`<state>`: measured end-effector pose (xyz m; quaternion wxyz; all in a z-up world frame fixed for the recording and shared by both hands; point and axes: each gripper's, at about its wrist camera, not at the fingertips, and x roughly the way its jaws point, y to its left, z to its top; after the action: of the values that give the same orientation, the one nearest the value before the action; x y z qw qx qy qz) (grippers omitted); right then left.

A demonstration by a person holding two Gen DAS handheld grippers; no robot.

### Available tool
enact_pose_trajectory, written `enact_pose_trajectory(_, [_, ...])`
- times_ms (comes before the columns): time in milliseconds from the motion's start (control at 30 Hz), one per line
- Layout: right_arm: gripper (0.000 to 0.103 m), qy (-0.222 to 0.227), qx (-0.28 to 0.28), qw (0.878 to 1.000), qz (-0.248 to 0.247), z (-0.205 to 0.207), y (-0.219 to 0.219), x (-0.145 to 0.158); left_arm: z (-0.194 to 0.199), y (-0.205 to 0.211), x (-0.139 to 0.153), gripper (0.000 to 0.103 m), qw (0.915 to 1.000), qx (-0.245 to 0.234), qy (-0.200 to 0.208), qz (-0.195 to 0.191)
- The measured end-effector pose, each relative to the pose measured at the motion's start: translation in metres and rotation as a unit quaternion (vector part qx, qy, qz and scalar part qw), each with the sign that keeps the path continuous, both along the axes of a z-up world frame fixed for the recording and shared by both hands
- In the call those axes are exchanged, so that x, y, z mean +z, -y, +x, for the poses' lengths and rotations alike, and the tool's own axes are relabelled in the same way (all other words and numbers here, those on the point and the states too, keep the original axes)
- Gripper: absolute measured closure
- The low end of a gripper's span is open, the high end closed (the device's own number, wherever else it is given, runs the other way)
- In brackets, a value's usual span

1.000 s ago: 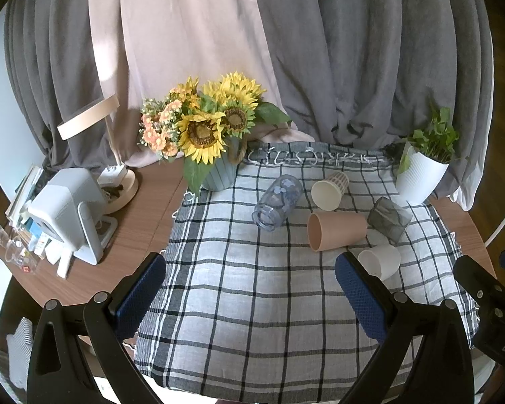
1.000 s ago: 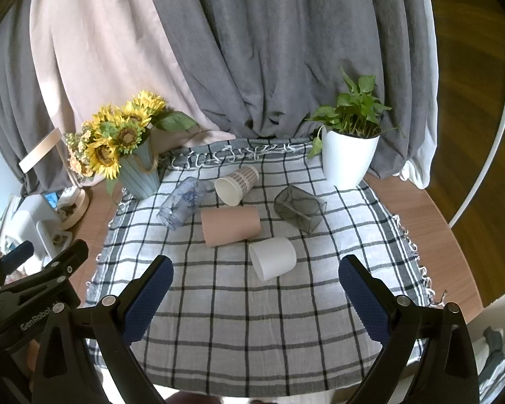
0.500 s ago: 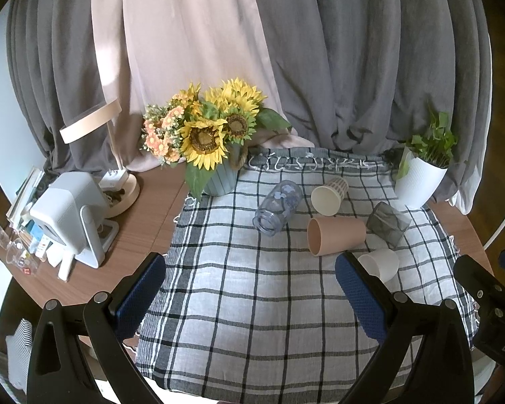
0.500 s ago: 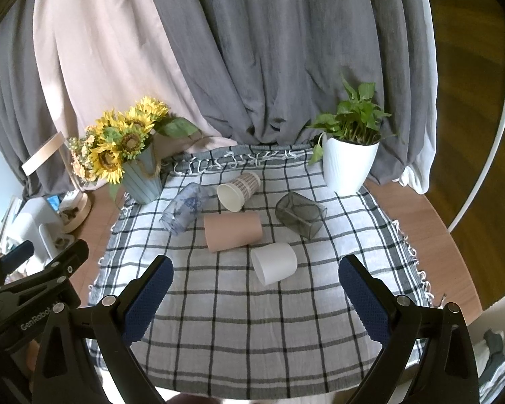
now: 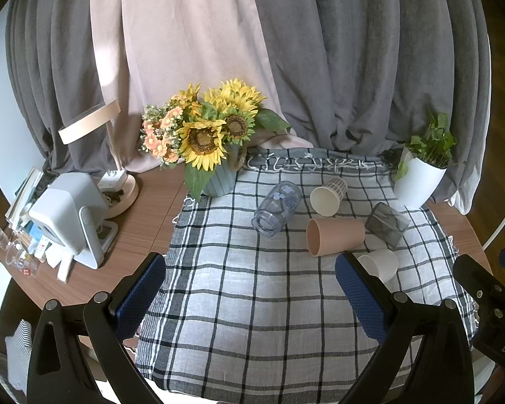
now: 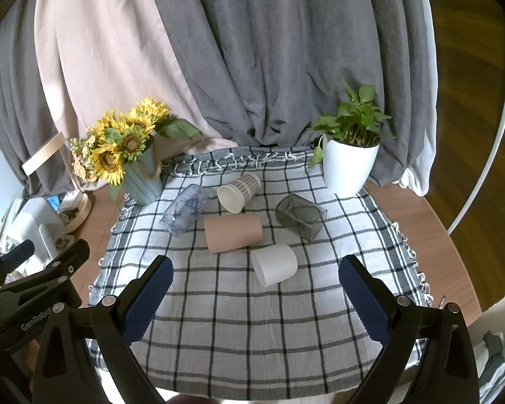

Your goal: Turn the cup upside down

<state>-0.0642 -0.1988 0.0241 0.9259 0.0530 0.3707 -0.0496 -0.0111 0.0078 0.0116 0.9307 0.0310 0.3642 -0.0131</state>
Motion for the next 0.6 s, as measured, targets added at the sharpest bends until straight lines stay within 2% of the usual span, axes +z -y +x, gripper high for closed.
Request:
enact_pose_trajectory(433, [0.004, 0.001, 0.000, 1.000, -0.001, 0.002, -0.001, 0.000, 0.002, 0.003, 0.002, 0.000, 1.0000, -0.003, -0.001, 0.005])
enact_pose_trajectory(500, [0.004, -0.001, -0.003, 1.000, 0.000, 0.003, -0.002, -0.001, 0.008, 0.007, 0.002, 0.000, 0.9999, -0.006, -0.004, 0.016])
enact_pose_trajectory(600, [0.004, -0.005, -0.016, 1.000, 0.008, 0.009, 0.001, -0.003, 0.026, 0.020, -0.004, 0.000, 0.9982, -0.030, -0.005, 0.053])
